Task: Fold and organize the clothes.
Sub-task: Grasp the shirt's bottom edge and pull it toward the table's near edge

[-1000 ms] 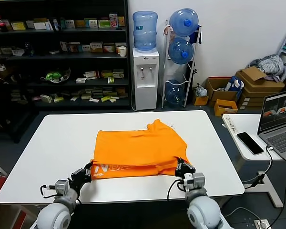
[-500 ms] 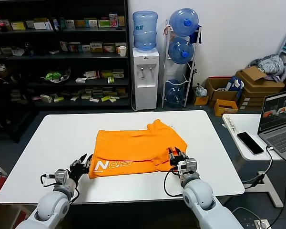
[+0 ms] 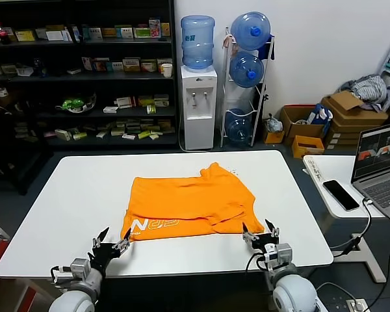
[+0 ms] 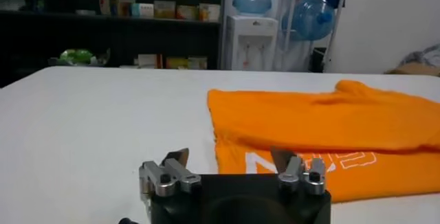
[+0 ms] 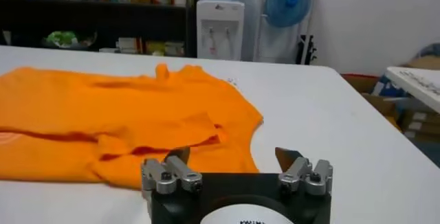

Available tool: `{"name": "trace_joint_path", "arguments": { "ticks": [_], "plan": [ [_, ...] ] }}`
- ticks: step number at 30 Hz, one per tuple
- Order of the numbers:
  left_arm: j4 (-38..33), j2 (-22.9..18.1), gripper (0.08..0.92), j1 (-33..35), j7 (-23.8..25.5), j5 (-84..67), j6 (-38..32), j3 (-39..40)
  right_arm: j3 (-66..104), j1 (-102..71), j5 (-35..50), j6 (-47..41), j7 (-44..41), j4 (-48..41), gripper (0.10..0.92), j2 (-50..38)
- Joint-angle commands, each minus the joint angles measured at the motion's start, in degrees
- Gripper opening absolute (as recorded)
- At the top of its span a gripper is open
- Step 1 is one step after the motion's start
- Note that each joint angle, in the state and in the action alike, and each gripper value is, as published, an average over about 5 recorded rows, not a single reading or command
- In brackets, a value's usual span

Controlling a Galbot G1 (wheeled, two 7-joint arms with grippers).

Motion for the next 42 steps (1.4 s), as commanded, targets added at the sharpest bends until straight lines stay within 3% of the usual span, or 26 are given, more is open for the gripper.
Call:
{"name": "trace_joint_path", "arguments": {
  "ticks": [1, 10, 33, 36, 42],
  "plan": [
    [4.6, -3.7, 0.819, -0.6, 1.6, 2.4, -4.3, -1.6, 2.8, -2.2, -1.5, 3.4, -2.1, -3.7, 0.82, 1.1],
    [6.6, -3.5, 0.801, -3.5, 1.1, 1.4, -2.5, -0.3, 0.9, 2.0, -0.3, 3.0, -3.0, -6.4, 0.806, 2.5],
    [0.9, -2.3, 0.152, -1.1, -2.1, -0.9, 3.2, 1.4, 0.9, -0.3, 1.1, 3.3, -1.9, -3.2, 0.163, 0.8],
    [-2.9, -0.9, 0.098, 0.5, -3.0, -2.9, 4.3, 1.1, 1.0, -2.4, 2.3, 2.3, -0.8, -0.8, 0.124, -0.7],
    [-12.8, 5.2, 0.091, 8.9, -6.0, -10.2, 8.4, -0.7, 3.0, -11.1, 5.8, 0.2, 1.2, 8.2, 0.124, -6.4]
  ]
}}
